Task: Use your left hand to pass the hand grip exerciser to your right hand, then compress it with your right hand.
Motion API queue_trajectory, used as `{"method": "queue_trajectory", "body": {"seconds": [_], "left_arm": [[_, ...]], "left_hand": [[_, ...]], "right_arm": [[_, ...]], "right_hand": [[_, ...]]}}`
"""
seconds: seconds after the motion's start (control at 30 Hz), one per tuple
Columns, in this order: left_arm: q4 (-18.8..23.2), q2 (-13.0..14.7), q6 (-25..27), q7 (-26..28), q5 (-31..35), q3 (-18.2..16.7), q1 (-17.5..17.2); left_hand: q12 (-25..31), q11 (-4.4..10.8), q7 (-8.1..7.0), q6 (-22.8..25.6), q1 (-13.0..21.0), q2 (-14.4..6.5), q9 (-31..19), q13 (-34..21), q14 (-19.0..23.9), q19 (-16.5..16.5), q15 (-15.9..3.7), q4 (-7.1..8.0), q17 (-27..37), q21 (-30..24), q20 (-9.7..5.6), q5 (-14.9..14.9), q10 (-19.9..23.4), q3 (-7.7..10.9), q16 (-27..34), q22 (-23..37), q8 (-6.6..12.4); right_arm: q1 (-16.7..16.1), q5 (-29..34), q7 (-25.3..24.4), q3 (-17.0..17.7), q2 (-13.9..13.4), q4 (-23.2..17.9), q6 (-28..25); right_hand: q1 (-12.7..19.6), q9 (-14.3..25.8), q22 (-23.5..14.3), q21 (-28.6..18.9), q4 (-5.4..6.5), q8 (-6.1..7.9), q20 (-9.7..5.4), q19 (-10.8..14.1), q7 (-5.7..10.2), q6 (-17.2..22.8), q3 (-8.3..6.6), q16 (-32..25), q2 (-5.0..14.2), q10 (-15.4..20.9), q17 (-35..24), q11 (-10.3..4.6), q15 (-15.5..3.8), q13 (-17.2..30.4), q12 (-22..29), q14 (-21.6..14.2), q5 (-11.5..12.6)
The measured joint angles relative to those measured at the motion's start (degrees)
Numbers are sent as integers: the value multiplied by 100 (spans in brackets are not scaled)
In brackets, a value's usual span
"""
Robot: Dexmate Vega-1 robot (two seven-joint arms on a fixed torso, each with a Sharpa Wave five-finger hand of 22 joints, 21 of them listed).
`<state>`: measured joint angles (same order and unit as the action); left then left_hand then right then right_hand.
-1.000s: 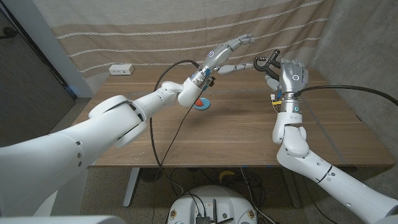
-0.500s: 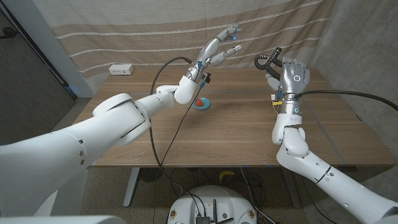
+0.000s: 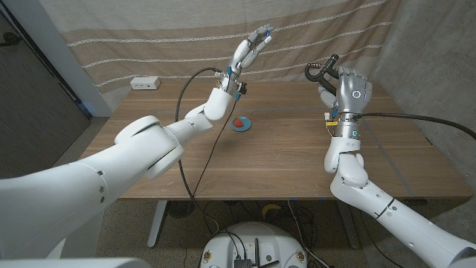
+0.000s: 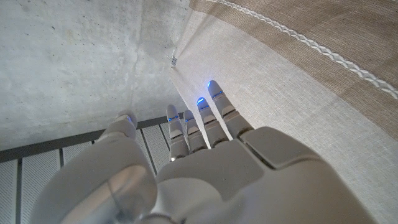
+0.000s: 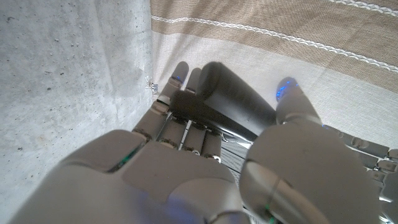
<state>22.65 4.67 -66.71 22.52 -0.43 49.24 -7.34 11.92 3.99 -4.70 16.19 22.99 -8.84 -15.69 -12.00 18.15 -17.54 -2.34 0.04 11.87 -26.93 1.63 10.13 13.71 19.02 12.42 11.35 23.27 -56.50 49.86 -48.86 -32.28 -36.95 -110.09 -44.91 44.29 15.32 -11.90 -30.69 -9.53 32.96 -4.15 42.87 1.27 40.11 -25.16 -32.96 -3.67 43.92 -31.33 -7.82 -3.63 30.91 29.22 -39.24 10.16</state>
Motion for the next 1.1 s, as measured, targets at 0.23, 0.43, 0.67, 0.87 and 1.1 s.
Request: {"method": "queue_trajectory", "body": {"seconds": [0.23, 0.43, 0.67, 0.87, 1.1], "left_arm": [[-35, -44, -60, -539, -300, -221, -59], [-55, -56, -72, -738, -391, -327, -88], [-68, -60, -75, -867, -437, -404, -104], [-79, -63, -75, -916, -455, -438, -107], [-88, -65, -65, -942, -468, -451, -108]], "left_hand": [[0, -20, -35, 97, -84, -8, 50, 0, -1, 0, -1, 44, -10, -23, 0, 0, 20, 4, 0, 0, 0], [0, -20, -41, 103, -146, -25, 76, 0, -1, 0, -1, 67, -16, -23, 0, 0, 20, 28, 0, -1, 0], [0, -20, -20, 187, -203, -81, 106, 0, -1, 0, -1, 84, -16, -23, 0, 0, 20, 45, 0, -1, -26], [0, -20, -39, 227, -237, -71, 132, 0, -2, 1, -1, 88, -15, -23, 0, 0, 20, 49, 0, -1, -25], [0, -20, 0, 266, -273, -106, 156, 0, -2, 1, -1, 115, -15, -23, 0, 14, 20, 77, 0, -2, -26]], "right_arm": [[22, -30, -235, 28, 48, 86, 130], [24, -108, -405, 72, 62, 134, 293], [6, -255, -467, 152, 28, 141, 510], [-13, -379, -436, 208, -18, 106, 644], [-26, -490, -367, 264, -44, 72, 762]], "right_hand": [[-1, -17, -48, -458, 0, 45, -88, 495, 145, 163, 0, 220, 0, 121, 126, -121, -76, 133, -22, -412, 0], [-2, -43, -50, -733, 0, 55, -109, 680, 172, 190, 0, 309, 0, 122, 185, -123, -158, 176, -106, -655, 1], [163, -70, -130, -1281, -145, 29, -87, 822, 302, 285, -145, 198, -166, 55, 64, -98, -47, -30, -545, -1175, 25], [418, -69, -157, -1457, -128, -37, -87, 822, 387, 337, -256, 328, -420, -13, 80, -20, -25, -115, -690, -1198, 25], [617, -69, -156, -1604, -105, -103, -89, 821, 354, 304, -279, 461, -619, -29, 183, 34, -155, -172, -780, -1282, 25]]}}
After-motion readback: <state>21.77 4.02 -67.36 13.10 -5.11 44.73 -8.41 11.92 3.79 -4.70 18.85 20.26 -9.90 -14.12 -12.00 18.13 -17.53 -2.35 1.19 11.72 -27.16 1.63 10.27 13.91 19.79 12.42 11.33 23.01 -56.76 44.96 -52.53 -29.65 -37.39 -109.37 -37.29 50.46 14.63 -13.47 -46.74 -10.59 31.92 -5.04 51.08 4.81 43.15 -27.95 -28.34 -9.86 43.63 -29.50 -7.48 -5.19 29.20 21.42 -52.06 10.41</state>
